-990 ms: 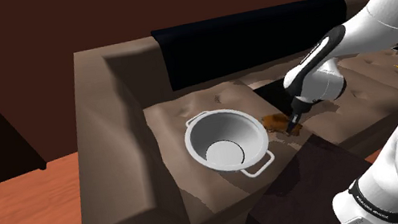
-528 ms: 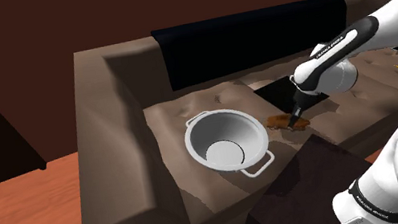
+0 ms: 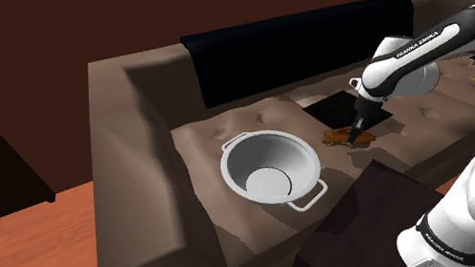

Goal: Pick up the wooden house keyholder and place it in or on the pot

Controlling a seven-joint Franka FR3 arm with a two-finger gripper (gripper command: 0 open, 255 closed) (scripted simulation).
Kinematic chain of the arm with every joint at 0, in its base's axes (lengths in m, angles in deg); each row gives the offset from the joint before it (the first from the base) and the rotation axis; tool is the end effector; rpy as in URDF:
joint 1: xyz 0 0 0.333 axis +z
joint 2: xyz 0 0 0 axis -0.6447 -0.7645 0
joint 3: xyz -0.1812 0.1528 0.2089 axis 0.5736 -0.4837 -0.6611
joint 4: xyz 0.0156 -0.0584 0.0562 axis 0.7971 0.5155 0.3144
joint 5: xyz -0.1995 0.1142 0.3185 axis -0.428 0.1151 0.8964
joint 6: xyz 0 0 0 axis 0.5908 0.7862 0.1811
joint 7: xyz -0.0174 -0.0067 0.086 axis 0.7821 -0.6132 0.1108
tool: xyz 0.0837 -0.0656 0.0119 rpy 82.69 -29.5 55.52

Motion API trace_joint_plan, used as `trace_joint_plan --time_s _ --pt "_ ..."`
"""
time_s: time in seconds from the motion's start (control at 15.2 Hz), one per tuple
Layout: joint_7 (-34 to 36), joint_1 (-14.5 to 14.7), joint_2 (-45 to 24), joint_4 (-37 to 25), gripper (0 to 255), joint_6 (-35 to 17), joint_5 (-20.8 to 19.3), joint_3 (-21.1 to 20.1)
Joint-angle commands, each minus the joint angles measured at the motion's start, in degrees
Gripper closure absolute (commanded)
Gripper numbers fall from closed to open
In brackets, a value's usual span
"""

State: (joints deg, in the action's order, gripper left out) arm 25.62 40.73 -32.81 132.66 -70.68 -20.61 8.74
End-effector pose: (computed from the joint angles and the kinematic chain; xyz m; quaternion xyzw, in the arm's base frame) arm 0.3210 -0.1897 0.2759 -0.9900 -0.1140 -0.0267 0.0781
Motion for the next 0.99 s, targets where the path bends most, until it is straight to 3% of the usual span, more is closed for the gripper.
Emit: trace_joint_plan --time_s 0.0,0.92 --pt "1.3 -0.8 1.8 -0.4 255 2.0 -1.3 -0.8" --pt "6.3 -4.0 12.1 -4.7 255 16.0 -5.3 -5.0"
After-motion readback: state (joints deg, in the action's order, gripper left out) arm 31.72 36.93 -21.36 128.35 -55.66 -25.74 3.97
